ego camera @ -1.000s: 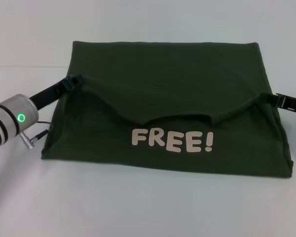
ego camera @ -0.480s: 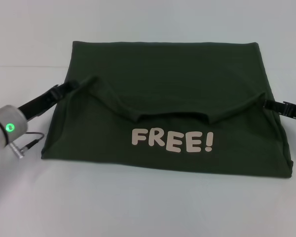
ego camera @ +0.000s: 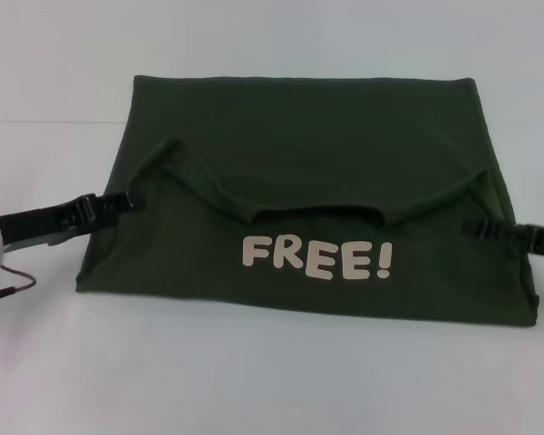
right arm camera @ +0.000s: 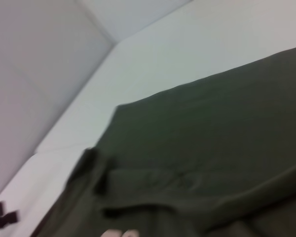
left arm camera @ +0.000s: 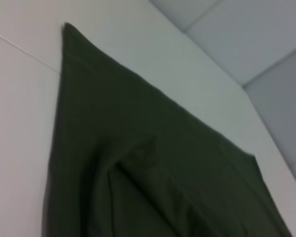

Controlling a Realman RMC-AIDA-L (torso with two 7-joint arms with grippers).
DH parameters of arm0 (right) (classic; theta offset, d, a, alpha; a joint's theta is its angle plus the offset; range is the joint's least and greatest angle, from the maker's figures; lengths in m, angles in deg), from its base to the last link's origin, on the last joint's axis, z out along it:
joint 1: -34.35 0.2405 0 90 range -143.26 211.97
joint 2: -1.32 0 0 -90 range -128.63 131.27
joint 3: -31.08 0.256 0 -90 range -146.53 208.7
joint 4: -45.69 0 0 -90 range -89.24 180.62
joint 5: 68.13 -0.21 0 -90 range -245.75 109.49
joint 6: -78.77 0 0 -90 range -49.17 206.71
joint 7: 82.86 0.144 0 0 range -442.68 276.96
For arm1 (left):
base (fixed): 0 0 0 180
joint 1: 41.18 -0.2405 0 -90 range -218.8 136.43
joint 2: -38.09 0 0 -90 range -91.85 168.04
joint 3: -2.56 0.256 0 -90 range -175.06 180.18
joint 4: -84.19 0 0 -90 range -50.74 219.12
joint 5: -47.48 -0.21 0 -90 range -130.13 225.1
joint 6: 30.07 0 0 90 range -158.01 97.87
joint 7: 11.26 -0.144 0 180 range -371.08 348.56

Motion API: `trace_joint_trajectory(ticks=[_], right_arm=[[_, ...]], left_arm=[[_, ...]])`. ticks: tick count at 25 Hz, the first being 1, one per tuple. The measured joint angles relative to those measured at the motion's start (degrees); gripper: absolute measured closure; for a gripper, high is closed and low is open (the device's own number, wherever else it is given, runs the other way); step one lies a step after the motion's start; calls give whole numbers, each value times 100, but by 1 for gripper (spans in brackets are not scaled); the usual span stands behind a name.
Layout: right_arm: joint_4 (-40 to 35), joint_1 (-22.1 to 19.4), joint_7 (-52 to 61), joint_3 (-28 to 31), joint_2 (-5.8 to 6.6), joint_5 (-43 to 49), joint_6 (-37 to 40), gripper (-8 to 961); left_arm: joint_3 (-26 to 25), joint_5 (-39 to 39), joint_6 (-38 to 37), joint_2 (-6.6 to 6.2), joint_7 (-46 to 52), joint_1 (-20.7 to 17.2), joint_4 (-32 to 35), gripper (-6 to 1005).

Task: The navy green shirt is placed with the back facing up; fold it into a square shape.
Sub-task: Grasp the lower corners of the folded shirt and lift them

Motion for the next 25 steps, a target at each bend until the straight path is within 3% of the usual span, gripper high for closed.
trace_joint_trajectory(ticks=[10, 14, 19, 25], right_arm=[[27, -154, -485, -67, -15, 33, 481, 67], [48, -163, -487, -71, -42, 41, 450, 67], [51, -163, -490, -85, -47, 62, 444, 68], [53, -159, -492, -85, -51, 74, 444, 68]], left_arm=[[654, -610, -495, -122, -426, -6, 643, 273], [983, -778, -380, -67, -404, 4, 654, 268], [1002, -788, -174, -50, -383, -34, 672, 140], [1011, -937, 32, -38, -362, -80, 648, 140]])
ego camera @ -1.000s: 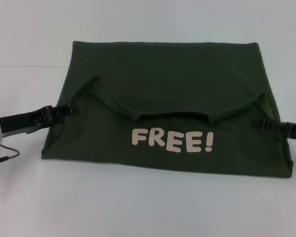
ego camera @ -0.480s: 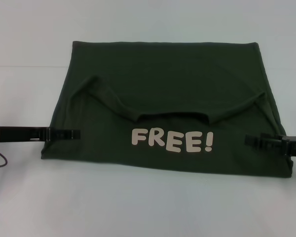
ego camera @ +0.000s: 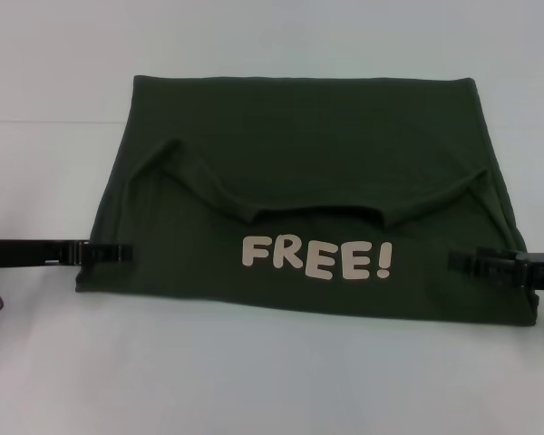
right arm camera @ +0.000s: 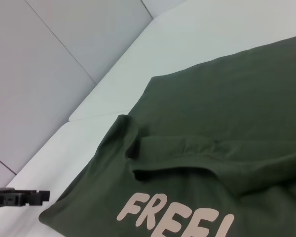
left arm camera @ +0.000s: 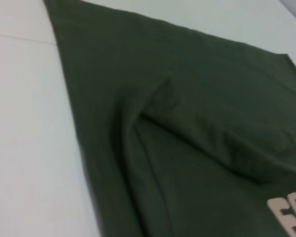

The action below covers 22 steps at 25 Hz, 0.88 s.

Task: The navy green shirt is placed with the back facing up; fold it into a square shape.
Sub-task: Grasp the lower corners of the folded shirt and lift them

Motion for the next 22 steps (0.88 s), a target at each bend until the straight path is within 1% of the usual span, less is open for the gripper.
trace_joint_trajectory(ticks=[4, 11, 22], right_arm=[[8, 21, 2, 0, -6, 32, 1, 68], [9, 24, 21, -10, -6, 38, 3, 67], [18, 16, 27, -18, -17, 38, 4, 68]], left_arm=[[15, -138, 109, 15, 27, -2, -46, 139], [20, -147, 166, 30, 37, -17, -82, 139], [36, -162, -99, 30, 138, -19, -78, 140]])
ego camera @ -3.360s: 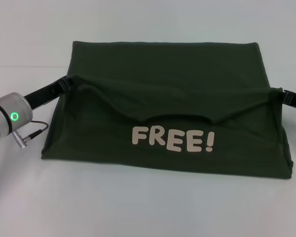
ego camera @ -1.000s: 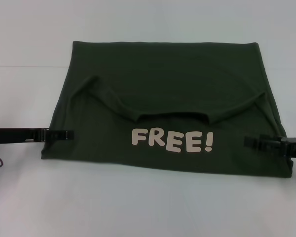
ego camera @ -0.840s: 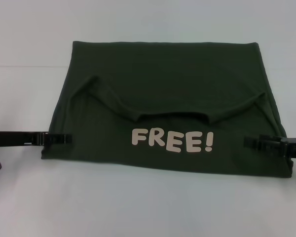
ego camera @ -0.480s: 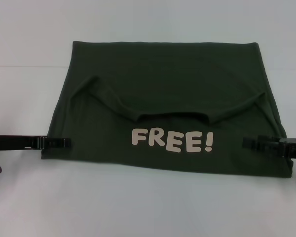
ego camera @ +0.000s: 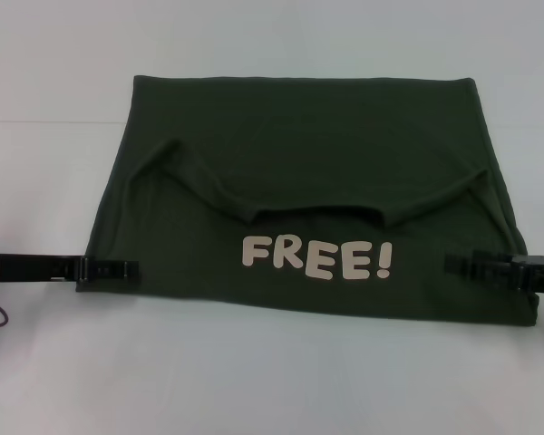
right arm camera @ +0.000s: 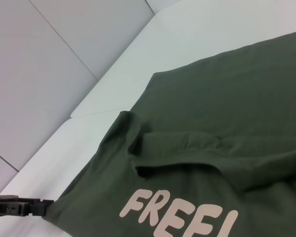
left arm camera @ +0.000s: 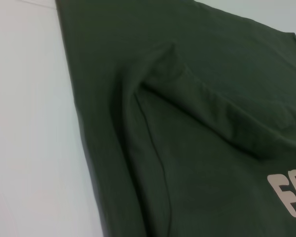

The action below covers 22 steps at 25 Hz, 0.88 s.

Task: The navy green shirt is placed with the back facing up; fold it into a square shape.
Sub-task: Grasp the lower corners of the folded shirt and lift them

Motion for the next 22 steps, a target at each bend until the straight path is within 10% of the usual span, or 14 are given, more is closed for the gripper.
trace_joint_trajectory(ticks=[16, 22], right_arm=[[0, 5, 18, -65, -33, -1, 16, 67], [0, -6, 25, -70, -33, -1, 34, 68]], left_arm=[[128, -331, 105, -5, 357, 52, 58, 160], [197, -370, 110, -9, 365, 69, 51, 386]])
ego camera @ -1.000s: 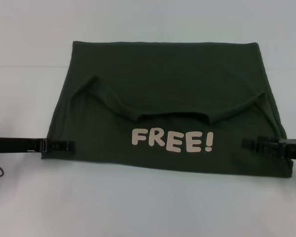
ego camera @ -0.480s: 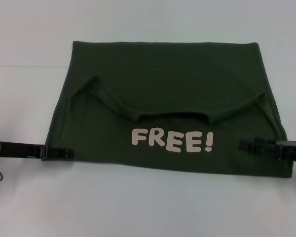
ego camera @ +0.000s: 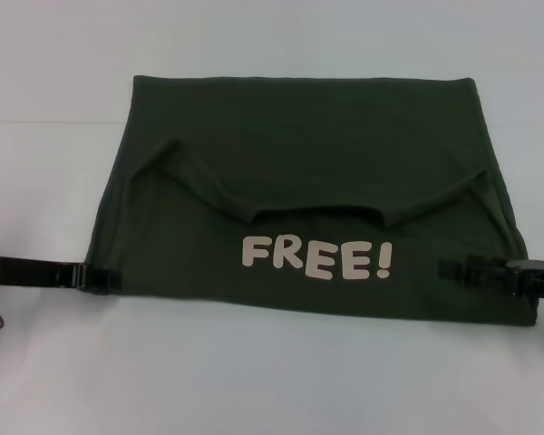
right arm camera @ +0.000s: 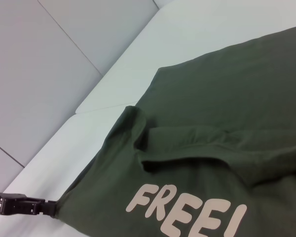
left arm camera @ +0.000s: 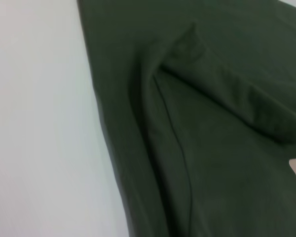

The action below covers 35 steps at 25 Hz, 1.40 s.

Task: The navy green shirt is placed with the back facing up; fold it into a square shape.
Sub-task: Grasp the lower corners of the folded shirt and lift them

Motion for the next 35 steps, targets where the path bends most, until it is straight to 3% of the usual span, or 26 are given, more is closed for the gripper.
trace_joint_trajectory(ticks=[4, 9, 12, 15, 16, 17, 19, 22, 24, 26, 30, 35], right_arm=[[0, -3, 3, 0, 0, 0, 13, 68], [-3, -5, 38, -4, 34, 0, 51, 67], [-78, -5, 262, -85, 103, 0, 102, 67], [-297, 29, 791, -200, 262, 114, 274, 67], [-560, 84, 1401, -243, 370, 343, 493, 67], [-560, 84, 1401, -243, 370, 343, 493, 67], [-946, 188, 2274, -269, 511, 736, 778, 67], [-1401, 428, 3523, -280, 766, 1465, 1093, 68], [-1475, 653, 4075, -317, 952, 2029, 1215, 68], [-1480, 844, 4325, -325, 1041, 2510, 1245, 67], [-1421, 1114, 4457, -360, 1016, 2973, 1133, 67], [-1115, 1171, 4406, -589, 831, 3005, 764, 67]], left_arm=[[82, -5, 7, 10, 3, 1, -6, 637], [86, -9, 21, 9, 3, 1, -7, 830], [87, -11, 31, 8, 3, 1, -4, 923], [88, -11, 33, 8, -7, 1, 3, 1003], [88, -11, 33, 8, -14, 1, 5, 1003], [87, -12, 34, 8, -22, 1, 7, 1002], [88, -14, 33, 7, -40, 9, 8, 1002], [87, -25, 34, -3, -47, 31, 10, 1000], [87, -27, 34, -13, -54, 46, 11, 999], [88, -28, 32, -17, -67, 60, 11, 998], [93, -29, 33, -24, -112, 83, 11, 996], [96, -29, 34, -30, -129, 88, 12, 993]])
